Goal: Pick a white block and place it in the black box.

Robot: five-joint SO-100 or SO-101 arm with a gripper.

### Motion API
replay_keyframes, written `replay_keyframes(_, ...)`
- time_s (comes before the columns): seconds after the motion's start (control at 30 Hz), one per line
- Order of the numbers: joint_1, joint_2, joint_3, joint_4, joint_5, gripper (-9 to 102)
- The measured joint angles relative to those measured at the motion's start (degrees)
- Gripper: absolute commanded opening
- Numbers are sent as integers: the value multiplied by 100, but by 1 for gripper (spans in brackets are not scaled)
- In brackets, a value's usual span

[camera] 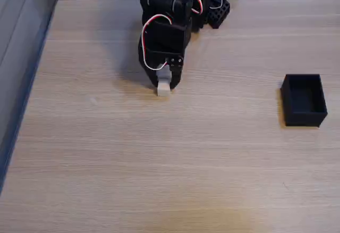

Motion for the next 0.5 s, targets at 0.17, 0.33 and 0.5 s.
replay_keyframes(0.17,-193,53,-448,598,-229,0)
replay_keyframes(0.33,-606,325,-1063,1406,-378,0)
replay_keyframes(0.5,-1248,615,-1468,2259,-360,0)
